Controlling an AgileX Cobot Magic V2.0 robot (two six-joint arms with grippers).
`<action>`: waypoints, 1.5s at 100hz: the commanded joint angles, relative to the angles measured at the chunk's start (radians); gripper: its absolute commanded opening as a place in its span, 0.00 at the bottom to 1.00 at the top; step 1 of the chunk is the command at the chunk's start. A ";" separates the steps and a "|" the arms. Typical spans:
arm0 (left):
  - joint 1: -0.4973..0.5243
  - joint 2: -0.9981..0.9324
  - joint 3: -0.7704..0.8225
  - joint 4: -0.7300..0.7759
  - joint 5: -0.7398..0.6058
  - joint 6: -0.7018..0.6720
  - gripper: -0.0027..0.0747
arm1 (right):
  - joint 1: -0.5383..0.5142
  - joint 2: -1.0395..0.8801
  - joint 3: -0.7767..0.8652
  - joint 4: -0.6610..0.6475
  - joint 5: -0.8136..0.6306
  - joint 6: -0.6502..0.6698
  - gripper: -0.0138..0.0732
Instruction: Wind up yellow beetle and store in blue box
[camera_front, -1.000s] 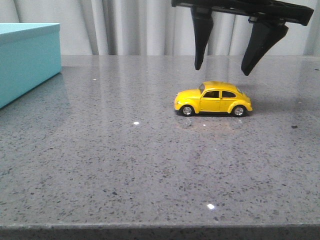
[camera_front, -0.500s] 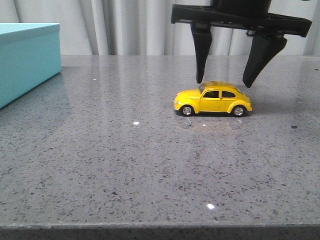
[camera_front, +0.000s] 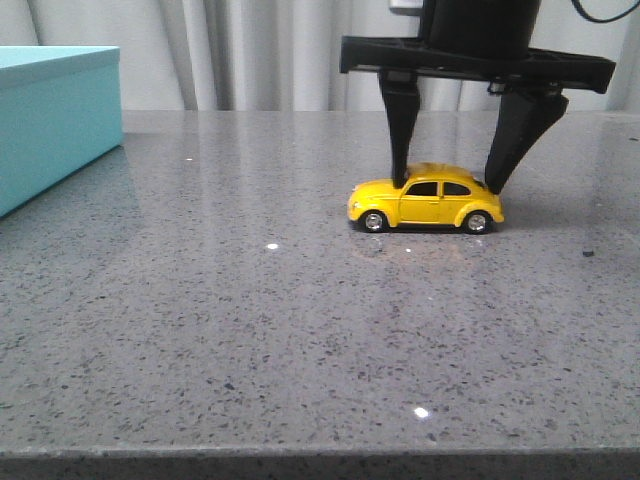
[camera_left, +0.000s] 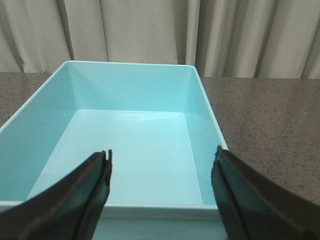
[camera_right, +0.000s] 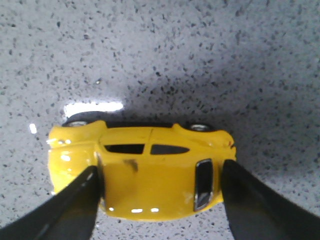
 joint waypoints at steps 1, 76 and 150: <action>-0.006 0.015 -0.036 -0.013 -0.071 0.002 0.59 | 0.008 -0.039 -0.031 -0.017 -0.005 0.000 0.75; -0.006 0.015 -0.036 -0.013 -0.071 0.002 0.59 | -0.047 -0.047 -0.017 -0.227 0.163 0.000 0.75; -0.006 0.015 -0.036 -0.013 -0.073 0.002 0.59 | -0.209 -0.317 0.163 -0.311 0.099 -0.009 0.75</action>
